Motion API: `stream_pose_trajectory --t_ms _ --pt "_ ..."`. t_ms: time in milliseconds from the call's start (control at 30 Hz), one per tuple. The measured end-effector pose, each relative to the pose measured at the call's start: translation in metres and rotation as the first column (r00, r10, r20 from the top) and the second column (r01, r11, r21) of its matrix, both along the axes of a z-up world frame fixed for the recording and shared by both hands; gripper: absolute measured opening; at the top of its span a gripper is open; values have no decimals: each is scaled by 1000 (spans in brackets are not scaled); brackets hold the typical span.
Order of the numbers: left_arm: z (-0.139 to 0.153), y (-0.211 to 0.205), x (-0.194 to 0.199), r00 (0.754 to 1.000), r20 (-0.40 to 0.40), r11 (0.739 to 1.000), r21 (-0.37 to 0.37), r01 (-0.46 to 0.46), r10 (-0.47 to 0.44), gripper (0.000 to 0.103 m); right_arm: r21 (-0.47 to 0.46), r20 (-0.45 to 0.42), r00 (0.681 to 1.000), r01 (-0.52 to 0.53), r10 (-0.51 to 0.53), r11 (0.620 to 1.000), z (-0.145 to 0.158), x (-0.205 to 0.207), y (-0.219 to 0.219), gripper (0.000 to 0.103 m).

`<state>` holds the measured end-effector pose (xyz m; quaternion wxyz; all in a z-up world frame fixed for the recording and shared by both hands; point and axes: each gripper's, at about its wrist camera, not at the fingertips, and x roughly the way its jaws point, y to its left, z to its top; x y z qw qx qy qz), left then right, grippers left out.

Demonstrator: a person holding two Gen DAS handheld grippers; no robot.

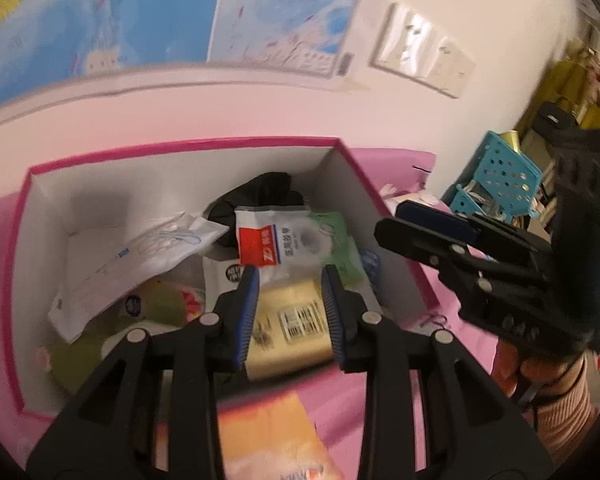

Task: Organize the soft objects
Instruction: 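Lower the tape packet into the pink box and open the right gripper, then move the right gripper down to the pink hand cream pouch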

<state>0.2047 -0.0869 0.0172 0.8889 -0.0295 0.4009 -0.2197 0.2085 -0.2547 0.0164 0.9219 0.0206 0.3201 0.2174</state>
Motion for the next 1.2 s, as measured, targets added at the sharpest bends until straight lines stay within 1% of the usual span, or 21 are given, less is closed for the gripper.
stream_pose_trajectory --t_ms 67,133,200,233,300,367,433,533,567,633,733,833,967,1000,1133,1200 --pt "6 5 -16 999 36 1000 -4 22 -22 34 21 2 1000 -17 17 1000 2 -12 -5 35" --pt "14 12 -40 996 74 998 -13 53 -52 42 57 2 999 -52 52 997 5 -24 -8 37" --pt "21 19 -69 990 114 996 -13 84 -82 47 97 4 995 -101 101 990 8 -41 -11 39" --pt "22 23 -80 988 124 996 -13 91 -89 47 107 9 992 -124 123 987 9 -50 -12 40" --pt "19 32 -100 988 123 995 -13 100 -97 47 125 6 984 -179 180 976 8 -68 -11 43" --pt "12 39 -115 988 112 994 -2 106 -105 47 150 -17 969 -240 246 959 1 -88 -10 44" --pt "0 48 -132 992 78 995 23 101 -103 47 161 -51 957 -274 285 948 -8 -100 -7 44" --pt "-26 63 -149 997 -3 997 28 76 -76 47 161 -120 936 -311 331 937 -31 -122 2 44" --pt "-34 67 -154 997 -30 997 25 70 -69 47 144 -148 930 -317 337 937 -42 -130 7 44" --pt "-51 77 -166 993 -99 998 3 61 -60 47 141 -190 915 -333 356 932 -58 -137 13 44" --pt "-66 82 -183 988 -146 999 -4 51 -51 47 154 -255 889 -352 381 923 -82 -145 26 44" --pt "-76 83 -198 984 -173 999 -27 36 -40 47 158 -282 872 -369 400 916 -93 -150 38 44" --pt "-79 86 -217 980 -195 997 -72 22 -35 47 154 -289 862 -387 416 909 -100 -149 54 44" --pt "-79 87 -223 977 -208 995 -92 25 -43 47 159 -291 859 -391 422 907 -101 -147 57 45" --pt "-82 83 -236 972 -227 994 -99 47 -69 47 154 -291 849 -414 442 897 -105 -150 68 45" --pt "-88 77 -240 963 -254 992 -108 65 -91 47 152 -293 848 -415 441 897 -107 -149 71 45"
